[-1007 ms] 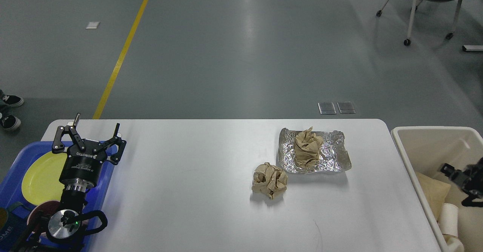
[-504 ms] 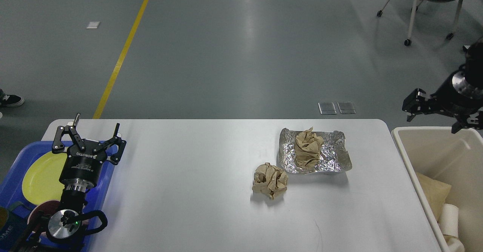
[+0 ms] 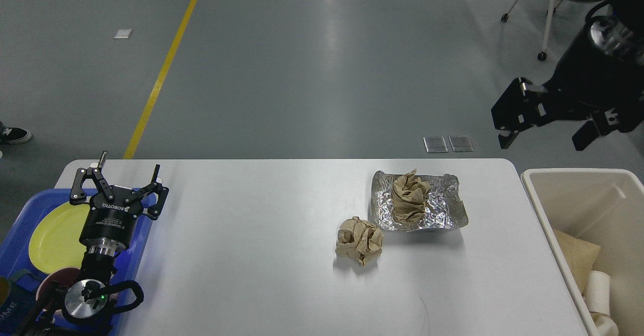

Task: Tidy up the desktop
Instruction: 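Move the right gripper down to the foil sheet edge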

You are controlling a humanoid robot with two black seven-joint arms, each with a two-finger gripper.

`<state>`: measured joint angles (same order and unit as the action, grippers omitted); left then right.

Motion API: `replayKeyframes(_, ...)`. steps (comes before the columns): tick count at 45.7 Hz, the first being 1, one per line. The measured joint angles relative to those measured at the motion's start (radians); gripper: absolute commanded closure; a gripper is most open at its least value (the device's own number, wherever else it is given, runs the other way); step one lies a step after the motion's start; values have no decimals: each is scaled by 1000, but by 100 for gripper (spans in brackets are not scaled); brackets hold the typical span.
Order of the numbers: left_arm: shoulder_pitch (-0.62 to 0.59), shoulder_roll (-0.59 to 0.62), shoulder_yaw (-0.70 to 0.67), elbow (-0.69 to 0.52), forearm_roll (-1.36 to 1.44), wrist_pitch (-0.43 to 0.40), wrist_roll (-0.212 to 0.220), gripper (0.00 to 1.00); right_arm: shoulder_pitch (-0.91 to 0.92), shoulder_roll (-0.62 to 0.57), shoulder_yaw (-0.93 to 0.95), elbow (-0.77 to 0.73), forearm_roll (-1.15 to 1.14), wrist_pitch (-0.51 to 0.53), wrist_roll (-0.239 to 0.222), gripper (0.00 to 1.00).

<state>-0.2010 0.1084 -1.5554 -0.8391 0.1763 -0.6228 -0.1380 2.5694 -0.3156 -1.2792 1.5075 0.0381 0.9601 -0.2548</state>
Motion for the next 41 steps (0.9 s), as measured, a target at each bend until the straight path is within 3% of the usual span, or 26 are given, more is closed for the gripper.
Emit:
replayKeyframes(22, 0, 0, 0, 0, 0, 0, 0, 3, -26, -1, 1, 12, 3, -6, 0, 0)
replayKeyframes(41, 0, 1, 0, 0, 0, 0, 0, 4, -241, -1, 2, -36, 5, -210, 0, 0)
